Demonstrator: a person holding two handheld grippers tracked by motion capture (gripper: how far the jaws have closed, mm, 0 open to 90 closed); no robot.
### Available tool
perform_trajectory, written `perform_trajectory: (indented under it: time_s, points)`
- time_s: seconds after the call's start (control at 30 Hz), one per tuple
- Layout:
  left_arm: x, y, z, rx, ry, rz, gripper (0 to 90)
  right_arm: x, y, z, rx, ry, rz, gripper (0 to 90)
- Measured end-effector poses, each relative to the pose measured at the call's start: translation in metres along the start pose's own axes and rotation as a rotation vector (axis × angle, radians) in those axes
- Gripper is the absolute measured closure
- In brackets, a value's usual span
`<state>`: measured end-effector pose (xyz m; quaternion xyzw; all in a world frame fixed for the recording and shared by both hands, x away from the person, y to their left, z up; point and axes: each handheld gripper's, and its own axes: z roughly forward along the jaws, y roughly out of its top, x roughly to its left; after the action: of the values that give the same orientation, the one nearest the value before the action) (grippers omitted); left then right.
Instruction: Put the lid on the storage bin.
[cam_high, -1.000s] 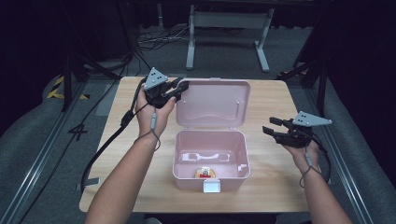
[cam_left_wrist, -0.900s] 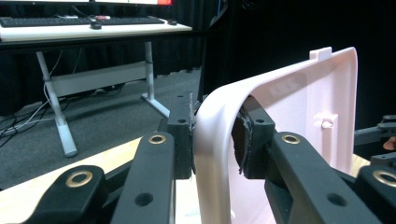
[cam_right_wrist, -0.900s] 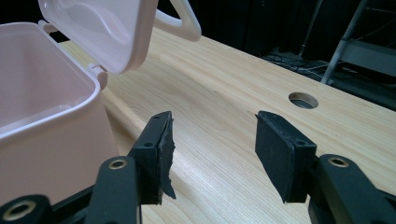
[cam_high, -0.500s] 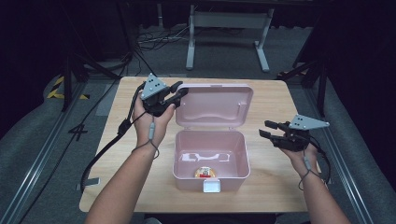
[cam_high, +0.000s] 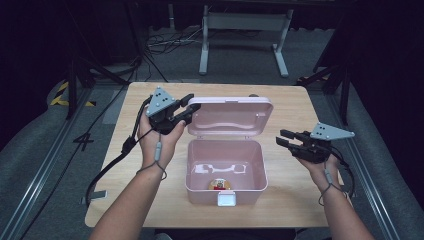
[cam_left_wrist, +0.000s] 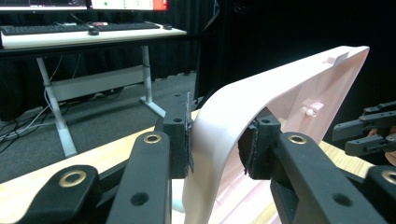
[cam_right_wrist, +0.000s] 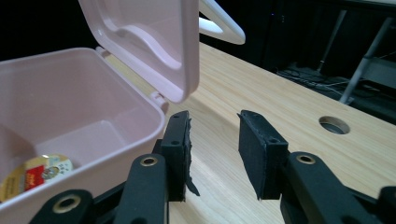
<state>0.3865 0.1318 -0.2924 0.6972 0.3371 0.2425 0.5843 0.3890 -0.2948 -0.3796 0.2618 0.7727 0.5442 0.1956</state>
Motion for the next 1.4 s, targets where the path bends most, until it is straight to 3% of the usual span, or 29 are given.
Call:
perform_trajectory:
  time_s: [0.37,0.67,0.77,0.97,1.4]
  points:
    - [-0.005,-0.009,-0.012,0.007,-0.019,-0.003,68.3,0.018,0.008,0.003,-0.017,0.077,-0.055,77.0]
    - [-0.013,-0.017,-0.021,0.002,-0.021,-0.005,67.3,0.030,0.014,0.004,-0.021,0.098,-0.101,79.5]
    - [-0.015,-0.019,-0.024,0.005,-0.018,-0.005,66.5,0.032,0.014,0.005,-0.022,0.110,-0.105,81.3]
    - [-0.025,-0.024,-0.031,0.011,0.008,0.043,66.3,0.034,0.013,0.006,-0.026,0.134,-0.111,85.9]
    - [-0.032,-0.033,-0.039,0.010,-0.004,0.034,63.1,0.040,0.015,0.005,-0.045,0.161,-0.111,89.4]
